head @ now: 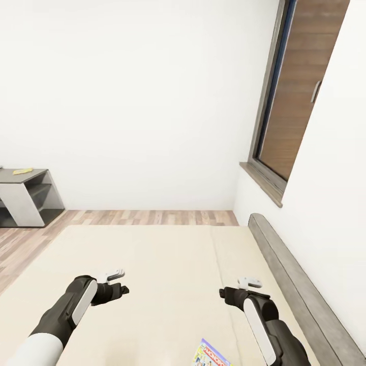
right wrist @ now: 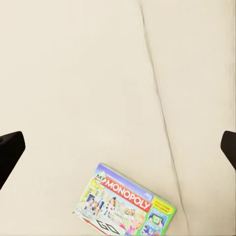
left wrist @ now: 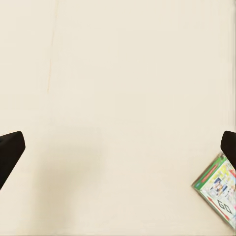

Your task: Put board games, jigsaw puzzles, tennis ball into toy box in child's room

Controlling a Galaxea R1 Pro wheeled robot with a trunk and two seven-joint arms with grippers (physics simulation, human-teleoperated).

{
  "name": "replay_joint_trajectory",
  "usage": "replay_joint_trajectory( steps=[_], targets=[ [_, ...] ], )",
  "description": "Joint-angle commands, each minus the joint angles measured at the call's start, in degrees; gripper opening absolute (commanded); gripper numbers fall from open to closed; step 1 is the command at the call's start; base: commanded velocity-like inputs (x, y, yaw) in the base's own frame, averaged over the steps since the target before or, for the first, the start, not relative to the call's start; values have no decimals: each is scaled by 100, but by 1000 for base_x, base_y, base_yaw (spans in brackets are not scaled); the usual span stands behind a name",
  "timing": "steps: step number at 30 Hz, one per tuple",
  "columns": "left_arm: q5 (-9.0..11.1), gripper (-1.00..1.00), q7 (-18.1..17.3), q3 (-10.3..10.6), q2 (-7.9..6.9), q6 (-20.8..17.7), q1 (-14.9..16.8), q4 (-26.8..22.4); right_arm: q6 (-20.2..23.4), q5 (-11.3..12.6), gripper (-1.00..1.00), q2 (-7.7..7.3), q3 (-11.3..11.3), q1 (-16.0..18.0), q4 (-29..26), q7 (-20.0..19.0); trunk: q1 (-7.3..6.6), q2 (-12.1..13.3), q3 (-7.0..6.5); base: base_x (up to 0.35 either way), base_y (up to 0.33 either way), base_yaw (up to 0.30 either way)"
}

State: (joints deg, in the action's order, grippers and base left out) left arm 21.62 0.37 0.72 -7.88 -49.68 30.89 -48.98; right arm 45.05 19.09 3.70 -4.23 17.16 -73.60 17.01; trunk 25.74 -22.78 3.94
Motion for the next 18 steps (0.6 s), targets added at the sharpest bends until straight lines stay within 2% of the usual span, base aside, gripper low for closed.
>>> replay_joint_trajectory(
  steps=[1,12,18],
  targets=[
    [10,100,5,7,-3,-24,4,-7,13,60,100,-1,-7,4,-5,56,4,-13,13,0,-220,0],
    [11,100,7,7,-6,-24,4,-7,13,60,100,-1,-7,4,-5,56,4,-13,13,0,-216,0],
    [10,100,5,7,-10,-24,4,-7,10,60,100,-1,-7,0,6,56,4,-13,13,0,-149,0]
  ],
)
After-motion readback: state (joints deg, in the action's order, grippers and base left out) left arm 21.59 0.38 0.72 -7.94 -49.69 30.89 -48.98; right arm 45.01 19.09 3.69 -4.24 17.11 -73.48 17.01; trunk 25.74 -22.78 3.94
